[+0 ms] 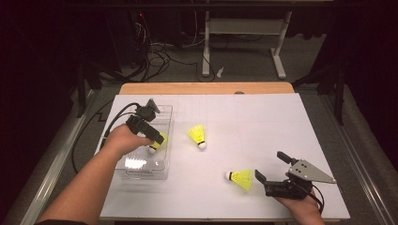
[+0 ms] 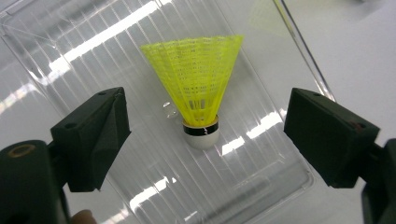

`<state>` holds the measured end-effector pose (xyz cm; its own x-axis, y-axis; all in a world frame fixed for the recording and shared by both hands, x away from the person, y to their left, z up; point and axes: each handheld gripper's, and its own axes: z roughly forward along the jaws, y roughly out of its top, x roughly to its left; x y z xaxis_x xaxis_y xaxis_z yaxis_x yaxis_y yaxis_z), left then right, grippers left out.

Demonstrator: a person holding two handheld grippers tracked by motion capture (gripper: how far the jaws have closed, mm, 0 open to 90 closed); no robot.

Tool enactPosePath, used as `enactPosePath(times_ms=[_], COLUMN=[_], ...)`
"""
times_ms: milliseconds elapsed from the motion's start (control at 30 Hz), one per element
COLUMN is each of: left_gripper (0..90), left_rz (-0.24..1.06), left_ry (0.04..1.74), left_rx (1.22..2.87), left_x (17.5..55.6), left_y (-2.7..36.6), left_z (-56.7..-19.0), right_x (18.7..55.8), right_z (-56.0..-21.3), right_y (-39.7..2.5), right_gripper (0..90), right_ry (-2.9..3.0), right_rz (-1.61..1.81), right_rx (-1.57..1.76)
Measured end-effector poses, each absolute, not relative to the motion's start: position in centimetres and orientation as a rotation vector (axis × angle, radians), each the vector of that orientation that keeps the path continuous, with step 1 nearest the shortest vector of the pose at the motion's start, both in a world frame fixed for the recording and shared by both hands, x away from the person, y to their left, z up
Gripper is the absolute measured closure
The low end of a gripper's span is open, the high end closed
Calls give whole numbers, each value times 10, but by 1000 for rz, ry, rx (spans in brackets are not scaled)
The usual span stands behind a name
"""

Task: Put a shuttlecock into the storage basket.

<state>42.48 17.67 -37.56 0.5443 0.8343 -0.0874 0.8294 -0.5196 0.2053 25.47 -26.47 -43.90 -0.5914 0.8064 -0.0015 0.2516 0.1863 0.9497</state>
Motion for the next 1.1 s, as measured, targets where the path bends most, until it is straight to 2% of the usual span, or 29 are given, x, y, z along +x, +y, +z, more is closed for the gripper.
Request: enactPosePath(times_ms=[400, 1100], left_gripper=[9, 7], left_rz=[13, 16], left_ry=[1365, 1199], left_rx=[2575, 2637], left_x=[409, 383], left_y=[167, 128], left_z=[-365, -350], right_x=[255, 255], right_z=[-439, -439], right_y=[-263, -262], right_gripper=[12, 12], right_ry=[1957, 1964], right_rz=[1407, 1406], right_rx=[977, 979])
